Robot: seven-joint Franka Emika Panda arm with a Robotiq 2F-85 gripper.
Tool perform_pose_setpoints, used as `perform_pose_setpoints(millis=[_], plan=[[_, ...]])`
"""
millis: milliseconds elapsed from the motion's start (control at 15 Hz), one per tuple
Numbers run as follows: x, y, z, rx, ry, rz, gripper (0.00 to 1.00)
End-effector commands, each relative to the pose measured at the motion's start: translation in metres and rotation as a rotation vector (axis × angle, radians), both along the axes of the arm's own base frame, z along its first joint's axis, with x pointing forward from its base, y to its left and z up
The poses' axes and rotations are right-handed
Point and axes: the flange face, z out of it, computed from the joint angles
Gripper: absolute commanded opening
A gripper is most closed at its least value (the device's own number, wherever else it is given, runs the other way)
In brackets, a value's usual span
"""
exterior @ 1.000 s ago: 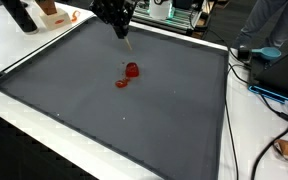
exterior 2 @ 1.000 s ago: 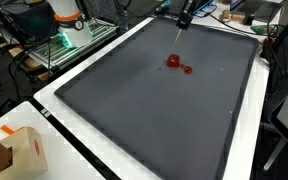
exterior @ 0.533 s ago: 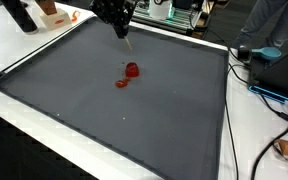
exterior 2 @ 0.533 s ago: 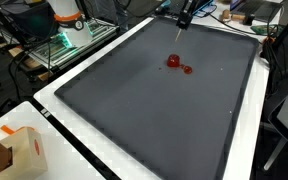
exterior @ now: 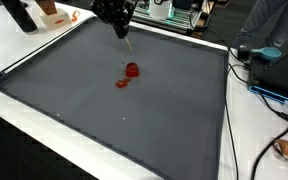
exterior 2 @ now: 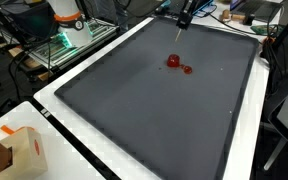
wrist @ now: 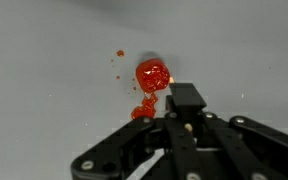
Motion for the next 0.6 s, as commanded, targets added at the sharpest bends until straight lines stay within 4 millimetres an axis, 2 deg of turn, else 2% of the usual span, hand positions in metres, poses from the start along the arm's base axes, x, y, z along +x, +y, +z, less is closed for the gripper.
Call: perform_pose_setpoints(millis=[0,533], plan=[[0.000,0.000,0.000,0.000,0.001,0.000,0.03],[0.002,-0.002,-0.012,0.068,-0.026,0.110,0.03]])
